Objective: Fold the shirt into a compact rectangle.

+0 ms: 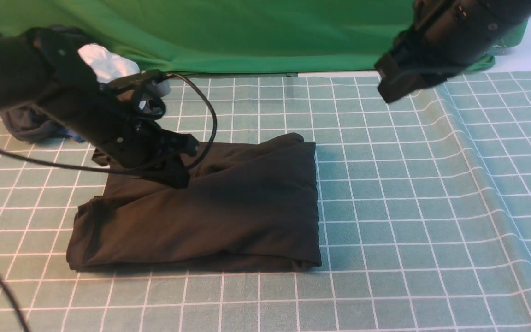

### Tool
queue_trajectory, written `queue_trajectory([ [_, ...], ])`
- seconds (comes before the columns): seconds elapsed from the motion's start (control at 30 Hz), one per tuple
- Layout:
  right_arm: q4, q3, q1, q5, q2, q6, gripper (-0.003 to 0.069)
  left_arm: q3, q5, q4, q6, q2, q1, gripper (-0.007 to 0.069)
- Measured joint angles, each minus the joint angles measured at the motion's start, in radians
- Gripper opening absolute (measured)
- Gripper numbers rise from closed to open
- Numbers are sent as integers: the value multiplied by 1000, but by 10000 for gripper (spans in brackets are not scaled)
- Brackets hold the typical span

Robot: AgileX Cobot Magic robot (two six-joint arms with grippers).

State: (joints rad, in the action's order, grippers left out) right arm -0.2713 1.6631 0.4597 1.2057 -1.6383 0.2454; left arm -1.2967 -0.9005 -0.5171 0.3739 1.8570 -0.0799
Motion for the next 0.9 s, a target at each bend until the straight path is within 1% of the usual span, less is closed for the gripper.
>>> queue_trajectory([
  [0.1, 0, -31, 0, -9, 12, 0, 25, -63, -34, 13, 38, 51, -1, 24],
  [0.2, 3, -41, 0, -28, 12, 0, 25, -93, -12, 67, 67, 67, -16, 87],
  [0.27, 3, -41, 0, -46, 12, 0, 25, -96, 28, 102, 78, 68, -32, 151],
  [0.3, 3, -41, 0, -51, 12, 0, 25, -96, 32, 104, 78, 67, -33, 158],
  [0.33, 3, -41, 0, -64, 12, 1, 25, -97, 52, 120, 80, 68, -49, 228],
  [0.37, 3, -41, 0, -71, 12, 1, 25, -97, 55, 124, 88, 70, -56, 268],
  [0.4, 3, -41, 0, -72, 12, 1, 25, -97, 55, 124, 89, 71, -56, 268],
  [0.43, 3, -41, 0, -80, 12, 1, 25, -97, 58, 125, 107, 73, -68, 330],
  [0.47, 3, -41, 0, -87, 12, 1, 23, -97, 59, 128, 120, 77, -74, 372],
  [0.53, 3, -41, 0, -91, 12, 1, 21, -97, 61, 130, 127, 85, -80, 425],
  [0.57, 3, -41, 0, -91, 12, 1, 21, -97, 62, 130, 127, 85, -80, 434],
  [0.6, 3, -41, 0, -94, 12, 1, 21, -97, 64, 133, 127, 98, -80, 461],
  [0.77, 3, -41, 0, -97, 12, 1, 21, -97, 64, 172, 110, 131, -80, 470],
  [0.83, 3, -41, 0, -97, 12, 1, 21, -97, 63, 175, 105, 138, -80, 456],
  [0.9, 3, -41, 0, -97, 12, 1, 21, -97, 39, 176, 105, 144, -80, 399],
])
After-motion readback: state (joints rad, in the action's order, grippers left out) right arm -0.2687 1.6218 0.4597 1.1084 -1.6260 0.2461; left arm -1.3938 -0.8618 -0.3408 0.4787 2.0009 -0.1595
